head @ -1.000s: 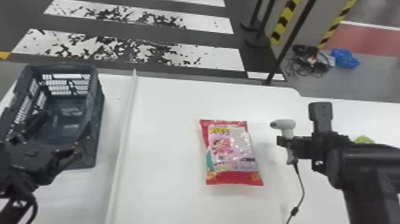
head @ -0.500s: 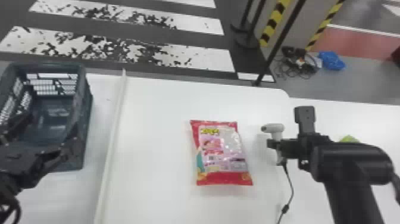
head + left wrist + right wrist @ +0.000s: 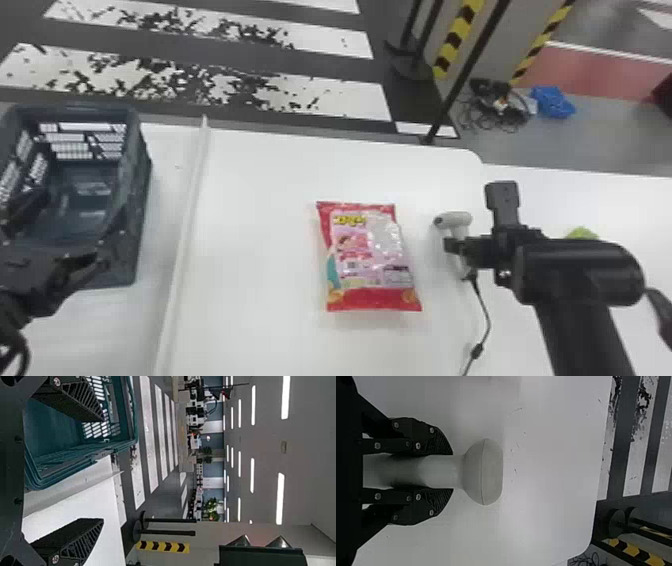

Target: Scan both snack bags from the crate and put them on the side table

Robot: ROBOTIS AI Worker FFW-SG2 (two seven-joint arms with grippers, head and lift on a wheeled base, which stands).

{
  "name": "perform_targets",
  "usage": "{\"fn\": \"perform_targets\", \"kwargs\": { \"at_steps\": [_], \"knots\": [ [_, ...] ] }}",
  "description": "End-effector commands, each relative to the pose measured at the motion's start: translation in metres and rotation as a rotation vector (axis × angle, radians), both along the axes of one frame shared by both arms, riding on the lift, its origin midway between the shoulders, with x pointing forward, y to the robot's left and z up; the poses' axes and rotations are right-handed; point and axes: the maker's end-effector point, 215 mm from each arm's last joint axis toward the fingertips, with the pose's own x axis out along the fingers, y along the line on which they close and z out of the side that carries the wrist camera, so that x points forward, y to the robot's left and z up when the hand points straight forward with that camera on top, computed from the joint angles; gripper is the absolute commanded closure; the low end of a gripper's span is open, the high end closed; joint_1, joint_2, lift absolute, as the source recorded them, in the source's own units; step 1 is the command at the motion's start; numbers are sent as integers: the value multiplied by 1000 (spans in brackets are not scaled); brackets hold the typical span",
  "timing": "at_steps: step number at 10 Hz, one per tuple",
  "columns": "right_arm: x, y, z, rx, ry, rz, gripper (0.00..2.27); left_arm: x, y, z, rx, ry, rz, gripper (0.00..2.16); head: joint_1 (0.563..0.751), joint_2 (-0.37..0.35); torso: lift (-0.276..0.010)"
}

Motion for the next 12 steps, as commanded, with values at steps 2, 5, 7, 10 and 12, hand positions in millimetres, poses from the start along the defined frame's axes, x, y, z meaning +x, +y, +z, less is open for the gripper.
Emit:
{"fn": "perform_targets", "kwargs": {
  "at_steps": [2, 5, 7, 10, 12],
  "knots": [
    [-2, 2, -1, 11, -5, -1, 16, -1, 0, 0, 0, 1, 1, 100, 695, -229, -87],
    [-11, 5, 22, 38, -51, -19, 39, -3, 5, 0, 3, 1, 9, 100, 695, -229, -87],
    [-41, 29, 43, 198, -43, -35, 39, -3, 5, -1, 2, 3, 10, 100, 695, -217, -87],
    [-68, 73, 50, 412, 13, 15, 53, -2, 4, 0, 0, 1, 10, 100, 695, -174, -87],
    [-71, 98, 43, 472, 45, 64, 53, -2, 4, -2, 0, 5, 10, 100, 695, -141, -87]
  ]
}}
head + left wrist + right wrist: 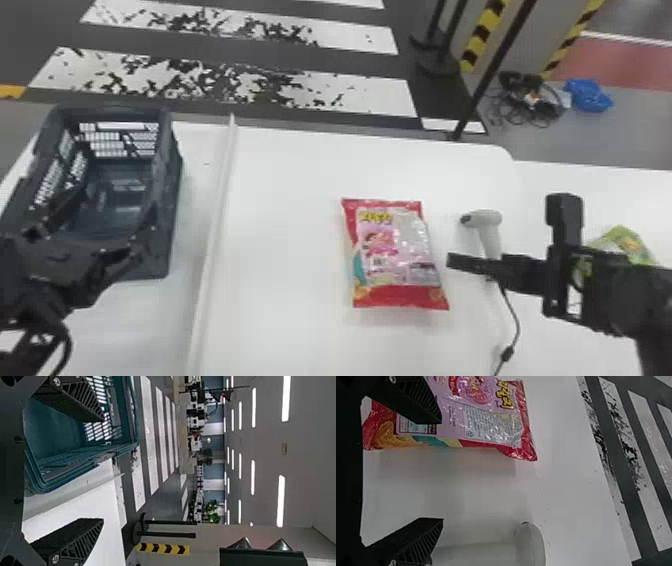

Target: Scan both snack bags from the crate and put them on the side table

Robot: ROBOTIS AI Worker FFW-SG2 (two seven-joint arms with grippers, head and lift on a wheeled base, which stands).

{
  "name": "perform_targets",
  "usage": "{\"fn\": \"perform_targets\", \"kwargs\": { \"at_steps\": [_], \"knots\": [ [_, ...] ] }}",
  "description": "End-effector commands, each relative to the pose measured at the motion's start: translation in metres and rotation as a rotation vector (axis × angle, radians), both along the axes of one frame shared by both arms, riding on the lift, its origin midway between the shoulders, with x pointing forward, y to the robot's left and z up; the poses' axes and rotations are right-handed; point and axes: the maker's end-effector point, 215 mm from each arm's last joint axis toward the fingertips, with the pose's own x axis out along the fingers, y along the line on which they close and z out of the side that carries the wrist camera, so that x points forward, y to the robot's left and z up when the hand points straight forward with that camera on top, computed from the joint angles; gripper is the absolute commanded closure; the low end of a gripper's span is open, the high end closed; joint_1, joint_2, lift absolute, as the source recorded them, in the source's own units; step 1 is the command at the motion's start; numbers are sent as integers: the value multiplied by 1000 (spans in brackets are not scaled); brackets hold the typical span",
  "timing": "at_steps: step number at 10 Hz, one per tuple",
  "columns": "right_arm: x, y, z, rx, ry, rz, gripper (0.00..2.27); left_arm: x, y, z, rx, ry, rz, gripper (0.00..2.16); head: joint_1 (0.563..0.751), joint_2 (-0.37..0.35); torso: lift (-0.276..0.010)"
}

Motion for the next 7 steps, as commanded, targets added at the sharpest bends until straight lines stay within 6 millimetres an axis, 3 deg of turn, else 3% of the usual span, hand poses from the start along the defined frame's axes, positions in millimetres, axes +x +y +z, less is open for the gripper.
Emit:
{"fn": "perform_targets", "kwargs": {
  "at_steps": [1, 3, 7],
  "knots": [
    [-4, 15, -11, 34, 39, 30, 53, 0, 0, 0, 0, 1, 0, 100, 695, -132, -87],
    [-6, 37, -20, 104, 58, 78, 53, 0, 0, 0, 1, 1, -1, 100, 695, -97, -87],
    [-13, 58, -33, 202, 141, 103, 73, 0, 1, -1, -1, 2, -3, 100, 695, -55, -87]
  ]
}}
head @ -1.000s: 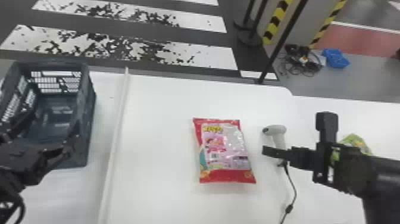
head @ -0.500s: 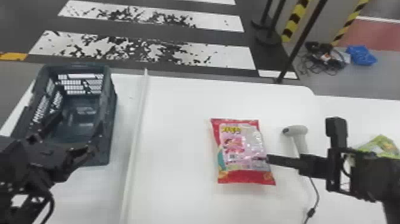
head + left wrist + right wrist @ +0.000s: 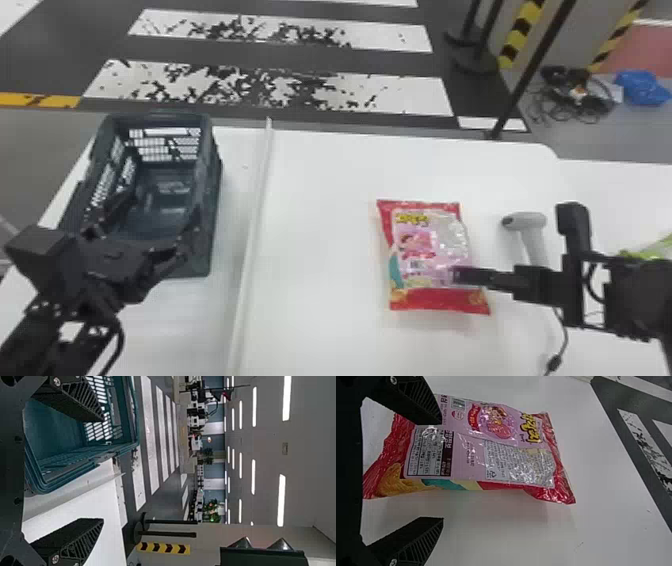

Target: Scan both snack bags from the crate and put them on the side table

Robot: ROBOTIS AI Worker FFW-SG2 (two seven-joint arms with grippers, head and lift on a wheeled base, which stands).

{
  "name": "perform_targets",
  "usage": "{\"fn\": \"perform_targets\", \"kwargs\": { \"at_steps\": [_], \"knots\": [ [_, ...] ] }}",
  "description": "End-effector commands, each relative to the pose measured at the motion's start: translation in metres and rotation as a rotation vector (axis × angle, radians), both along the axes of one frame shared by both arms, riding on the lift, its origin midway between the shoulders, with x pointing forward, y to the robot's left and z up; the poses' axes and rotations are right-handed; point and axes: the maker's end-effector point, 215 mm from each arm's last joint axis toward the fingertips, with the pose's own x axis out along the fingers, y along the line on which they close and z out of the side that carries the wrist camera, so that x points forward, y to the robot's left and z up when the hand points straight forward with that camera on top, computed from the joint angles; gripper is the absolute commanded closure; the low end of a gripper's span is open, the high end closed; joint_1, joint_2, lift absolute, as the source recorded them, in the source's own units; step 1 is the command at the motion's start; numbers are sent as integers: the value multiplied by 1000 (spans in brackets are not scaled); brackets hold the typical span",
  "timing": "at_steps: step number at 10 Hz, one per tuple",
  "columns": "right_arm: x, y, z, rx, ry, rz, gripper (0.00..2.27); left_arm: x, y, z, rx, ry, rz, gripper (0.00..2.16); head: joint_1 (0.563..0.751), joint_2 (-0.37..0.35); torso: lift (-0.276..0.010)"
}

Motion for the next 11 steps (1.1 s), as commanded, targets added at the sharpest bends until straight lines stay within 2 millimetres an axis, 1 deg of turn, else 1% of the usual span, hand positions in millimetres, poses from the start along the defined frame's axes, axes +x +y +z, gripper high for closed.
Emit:
{"fn": "perform_targets", "kwargs": {
  "at_steps": [1, 2, 3, 4, 5, 6, 7, 8, 10, 11],
  "knots": [
    [-5, 2, -11, 1, 49, 9, 120, 0, 0, 1, -1, -1, 0, 100, 695, -49, -87],
    [-5, 5, -13, 24, 60, 14, 515, 0, 0, 1, -2, -1, -1, 100, 695, -47, -87],
    [-5, 3, -16, 0, 60, 21, 1474, 0, 0, 1, 0, -1, -2, 100, 695, -43, -87],
    [-7, 1, -16, -2, 69, 17, 2260, 0, 0, 0, -2, 0, -1, 100, 695, -43, -87],
    [-8, 1, -13, 4, 71, 17, 2256, 0, 0, 0, 0, 0, -2, 100, 695, -45, -87],
    [-11, 3, -6, 47, 73, 16, 2260, 0, 1, 1, -1, -2, -1, 100, 695, -46, -87],
    [-12, 1, 5, 78, 62, 4, 2260, 0, 1, 1, -2, -2, 0, 100, 695, -45, -87],
    [-11, -2, 19, 110, 45, -14, 2260, -1, 0, 0, -2, 0, -1, 100, 695, -43, -87],
    [-3, -10, 56, 237, -17, -66, 2256, -1, 1, 1, -1, 0, 0, 107, 695, -52, -87],
    [8, -26, 78, 263, -84, -111, 2260, -1, 1, 0, -2, 1, 1, 113, 695, -55, -87]
  ]
}}
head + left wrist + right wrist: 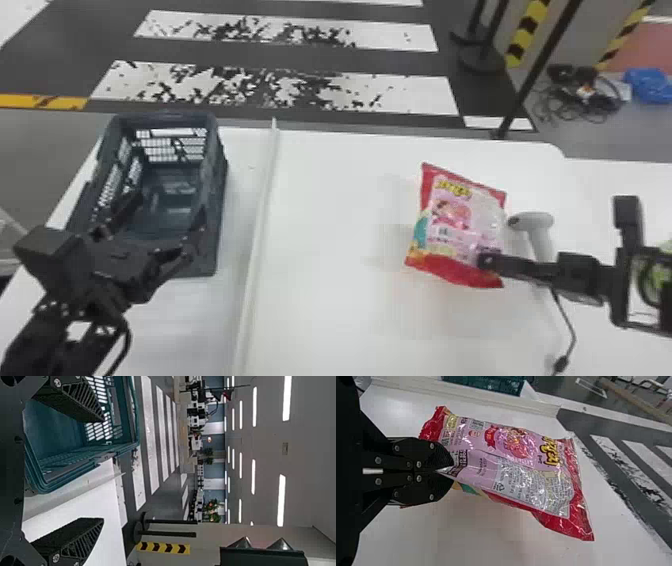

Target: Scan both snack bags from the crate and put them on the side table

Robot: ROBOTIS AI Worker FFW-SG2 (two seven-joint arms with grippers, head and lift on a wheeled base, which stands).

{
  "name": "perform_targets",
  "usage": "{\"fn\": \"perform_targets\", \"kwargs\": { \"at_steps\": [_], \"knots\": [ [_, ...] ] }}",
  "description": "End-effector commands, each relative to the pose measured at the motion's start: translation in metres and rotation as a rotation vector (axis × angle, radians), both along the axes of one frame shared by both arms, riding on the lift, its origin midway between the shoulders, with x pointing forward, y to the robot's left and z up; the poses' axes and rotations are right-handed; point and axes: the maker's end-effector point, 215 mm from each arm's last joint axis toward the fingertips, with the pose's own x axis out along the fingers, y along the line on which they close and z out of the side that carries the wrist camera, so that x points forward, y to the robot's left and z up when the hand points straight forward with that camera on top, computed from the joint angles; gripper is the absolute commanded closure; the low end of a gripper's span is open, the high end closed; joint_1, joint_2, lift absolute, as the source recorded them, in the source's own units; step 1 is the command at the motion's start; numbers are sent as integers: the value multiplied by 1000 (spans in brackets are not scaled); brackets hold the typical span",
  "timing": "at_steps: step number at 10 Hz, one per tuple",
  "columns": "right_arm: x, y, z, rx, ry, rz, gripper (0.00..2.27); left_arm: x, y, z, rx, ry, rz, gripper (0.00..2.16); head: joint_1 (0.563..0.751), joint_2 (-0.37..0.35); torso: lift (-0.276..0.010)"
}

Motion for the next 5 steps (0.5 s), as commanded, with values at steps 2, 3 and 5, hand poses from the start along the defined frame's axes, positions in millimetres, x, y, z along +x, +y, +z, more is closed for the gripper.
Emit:
{"fn": "perform_targets", "kwargs": {
  "at_steps": [2, 3, 5],
  "knots": [
    [33, -65, 41, -41, -162, -183, 2260, -2, 3, -1, 2, 3, 6, 117, 695, -94, -87],
    [45, -100, 53, -98, -215, -273, 2256, -1, 5, -1, 2, 2, 9, 117, 695, -133, -87],
    [55, -182, 56, -195, -248, -501, 2256, -1, 6, 0, 3, 0, 10, 120, 695, -201, -87]
  ]
}}
